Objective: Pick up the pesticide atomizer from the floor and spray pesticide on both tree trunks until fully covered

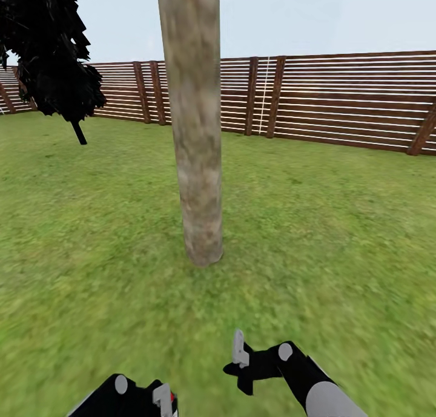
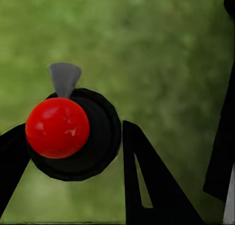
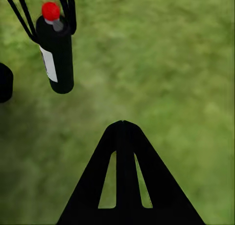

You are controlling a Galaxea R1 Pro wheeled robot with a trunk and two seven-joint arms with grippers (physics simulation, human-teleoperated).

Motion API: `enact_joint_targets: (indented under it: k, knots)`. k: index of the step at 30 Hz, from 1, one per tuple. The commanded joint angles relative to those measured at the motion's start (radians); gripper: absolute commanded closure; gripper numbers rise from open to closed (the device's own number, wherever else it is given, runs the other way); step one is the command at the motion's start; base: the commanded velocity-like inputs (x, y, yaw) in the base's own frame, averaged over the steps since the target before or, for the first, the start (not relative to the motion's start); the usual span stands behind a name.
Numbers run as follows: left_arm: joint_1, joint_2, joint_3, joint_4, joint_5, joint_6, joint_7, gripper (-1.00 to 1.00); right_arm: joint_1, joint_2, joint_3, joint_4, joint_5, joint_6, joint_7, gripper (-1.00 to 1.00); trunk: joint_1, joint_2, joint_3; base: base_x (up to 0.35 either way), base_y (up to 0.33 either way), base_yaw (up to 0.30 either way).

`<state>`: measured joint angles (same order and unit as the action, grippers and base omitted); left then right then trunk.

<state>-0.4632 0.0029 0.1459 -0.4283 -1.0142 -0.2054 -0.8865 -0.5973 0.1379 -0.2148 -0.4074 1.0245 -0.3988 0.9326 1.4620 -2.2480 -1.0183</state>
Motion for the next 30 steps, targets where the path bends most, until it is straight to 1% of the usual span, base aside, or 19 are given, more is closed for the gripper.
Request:
enact_joint_targets:
  k: [1,3,5,6,9,10,14,20,22,24,26,29,30]
  knots:
    - [-0.002,-0.002,0.0,-0.001,-0.01,0.022,0.001,1.0,-0.003,0.005,0.0,0.0,-0.001,0.0,0.0,1.0,0.0,0.0,0.0,0.0,0.0,0.0]
    - [-0.004,-0.011,-0.001,-0.015,-0.021,0.06,0.001,1.0,-0.011,0.014,0.0,0.0,-0.001,0.0,0.018,1.0,0.0,0.0,0.0,0.0,0.0,0.0]
    - [-0.006,-0.019,-0.002,-0.029,-0.025,0.073,0.0,1.0,-0.018,0.019,0.0,0.0,-0.001,0.0,0.046,1.0,0.0,0.0,0.0,0.0,0.0,0.0]
    - [-0.006,-0.023,-0.004,-0.032,-0.025,0.076,0.0,1.0,-0.022,0.022,0.0,0.0,-0.001,0.0,0.052,1.0,0.0,0.0,0.0,0.0,0.0,0.0]
    - [-0.007,-0.029,-0.03,-0.035,-0.025,0.081,0.0,1.0,-0.029,0.024,0.0,0.001,-0.001,0.0,0.058,1.0,0.0,0.0,0.0,0.0,0.0,0.0]
    - [-0.008,-0.036,-0.034,-0.035,-0.025,0.08,0.0,1.0,-0.03,0.025,0.0,0.001,-0.001,0.0,0.059,1.0,0.0,0.0,0.0,0.0,0.0,0.0]
    - [-0.009,-0.052,-0.035,-0.035,-0.017,0.078,-0.004,1.0,-0.03,0.026,0.0,0.001,-0.001,0.0,0.06,1.0,0.0,0.0,0.0,0.0,0.0,0.0]
    - [-0.013,-0.093,-0.035,-0.036,-0.012,0.073,-0.006,1.0,-0.03,0.031,0.0,0.001,-0.001,0.0,0.06,1.0,0.0,0.0,0.0,0.0,0.0,0.0]
    - [-0.021,-0.1,-0.033,-0.035,0.0,0.072,-0.006,1.0,-0.03,0.032,0.0,0.001,-0.001,0.0,0.06,1.0,0.0,0.0,0.0,0.0,0.0,0.0]
    - [-0.025,-0.108,-0.034,-0.035,0.025,0.071,-0.006,1.0,-0.03,0.032,0.0,0.001,-0.001,-0.001,0.06,1.0,0.0,0.0,0.0,0.0,0.0,0.0]
    - [-0.026,-0.114,-0.034,-0.035,0.043,0.07,-0.006,1.0,-0.03,0.032,0.0,0.001,-0.001,-0.001,0.06,1.0,0.0,0.0,0.0,0.0,0.0,0.0]
    - [-0.031,-0.116,-0.033,-0.035,0.051,0.067,-0.006,1.0,-0.03,0.032,0.0,0.001,-0.001,-0.001,0.06,1.0,0.0,0.0,0.0,0.0,0.0,0.0]
    - [-0.032,-0.117,-0.033,-0.035,0.059,0.066,-0.009,1.0,-0.03,0.032,0.0,0.001,-0.001,-0.001,0.06,1.0,0.0,0.0,0.0,0.0,0.0,0.0]
